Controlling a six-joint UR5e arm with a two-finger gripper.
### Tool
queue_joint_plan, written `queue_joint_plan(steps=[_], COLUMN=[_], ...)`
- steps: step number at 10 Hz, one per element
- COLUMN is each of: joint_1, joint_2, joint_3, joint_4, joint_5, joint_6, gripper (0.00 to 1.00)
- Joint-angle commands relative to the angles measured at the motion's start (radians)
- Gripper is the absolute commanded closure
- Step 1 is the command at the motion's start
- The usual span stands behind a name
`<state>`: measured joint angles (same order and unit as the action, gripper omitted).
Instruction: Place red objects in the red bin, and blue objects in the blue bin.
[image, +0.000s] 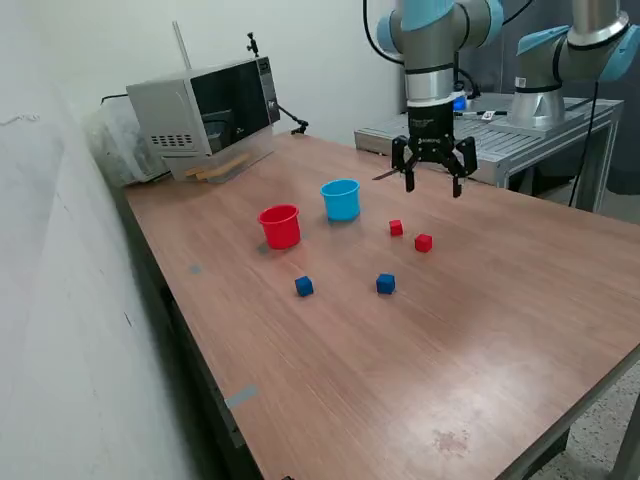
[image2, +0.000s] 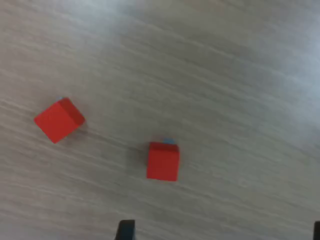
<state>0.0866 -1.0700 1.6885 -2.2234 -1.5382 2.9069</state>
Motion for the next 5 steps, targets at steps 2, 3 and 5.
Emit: queue_joint_plan(steps=[2,3,5], joint_1=[-0.034,-0.047,-0.088], joint_2=[0.113,0.114,0.125], joint_3=[-0.032,-0.006,0.022], joint_4=[-0.022,-0.056,-0.096], joint_5=[0.006,0.019,0.047], joint_6=[-0.034,-0.034,-0.034], gripper=[0.00,0.00,0.00])
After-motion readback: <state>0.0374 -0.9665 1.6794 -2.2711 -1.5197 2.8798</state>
